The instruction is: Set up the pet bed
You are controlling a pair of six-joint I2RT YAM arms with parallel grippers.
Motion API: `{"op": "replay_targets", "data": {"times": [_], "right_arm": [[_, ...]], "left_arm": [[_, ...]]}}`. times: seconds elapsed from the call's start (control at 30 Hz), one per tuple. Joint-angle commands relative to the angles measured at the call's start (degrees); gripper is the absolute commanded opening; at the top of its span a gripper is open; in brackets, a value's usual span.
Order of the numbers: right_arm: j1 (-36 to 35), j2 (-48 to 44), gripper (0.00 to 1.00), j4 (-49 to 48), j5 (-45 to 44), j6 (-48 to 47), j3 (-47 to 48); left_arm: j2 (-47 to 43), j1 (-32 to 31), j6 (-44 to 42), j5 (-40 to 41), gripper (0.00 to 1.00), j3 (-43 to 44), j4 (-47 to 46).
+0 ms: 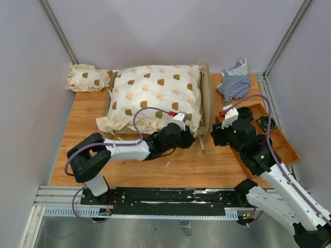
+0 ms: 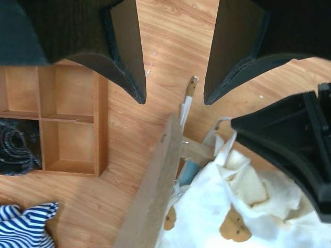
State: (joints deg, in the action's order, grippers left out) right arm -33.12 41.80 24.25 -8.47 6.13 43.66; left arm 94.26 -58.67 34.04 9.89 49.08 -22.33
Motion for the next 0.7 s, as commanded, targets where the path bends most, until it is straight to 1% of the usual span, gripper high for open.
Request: {"op": "replay_targets", "data": {"times": [0.0, 0.03, 0.07, 0.17, 0.2, 0.23, 0.33, 0.5, 0.67], "right_arm": [[-0.71, -3.91, 0.49, -1.84, 6.97, -1.3, -3.4], [-0.67, -4.79, 0.49, -3.5, 9.46, -2.2, -4.43], [-0.7, -5.52, 0.49, -5.33, 11.92, -3.08, -5.82], [-0.71, -7.45, 0.46, -11.66, 18.5, -6.29, -9.48], [-0.65, -7.86, 0.46, -13.82, 20.05, -7.0, -10.52], [-0.68, -8.18, 0.45, -15.85, 22.25, -7.95, -11.48], [-0.64, -8.56, 0.46, -21.76, 25.98, -9.05, -14.83], [-0.67, -8.25, 0.52, -31.08, 28.18, -8.8, -20.0], [-0.67, -6.28, 0.51, -37.18, 29.97, -7.22, -22.82]], "left_arm": [[-3.86, -0.65, 0.15, 2.45, 0.12, 0.61, -0.29], [-5.63, -0.6, 0.14, 4.03, 0.04, 0.77, 1.14], [-7.7, -0.64, -0.01, 4.93, 0.01, 1.21, 2.84], [-10.04, -0.55, -0.25, 4.8, 0.0, 3.78, 7.27], [-10.13, -0.48, 0.46, 4.48, 0.02, 4.84, 8.98], [-10.15, -0.38, 1.35, 3.65, 0.07, 5.77, 10.71], [-10.23, -0.17, 3.9, -0.03, 0.13, 7.21, 11.8], [-11.22, -0.01, 5.3, -3.39, 0.14, 8.23, 12.52], [-12.44, 0.14, 5.46, -3.0, 0.15, 8.27, 13.3]]}}
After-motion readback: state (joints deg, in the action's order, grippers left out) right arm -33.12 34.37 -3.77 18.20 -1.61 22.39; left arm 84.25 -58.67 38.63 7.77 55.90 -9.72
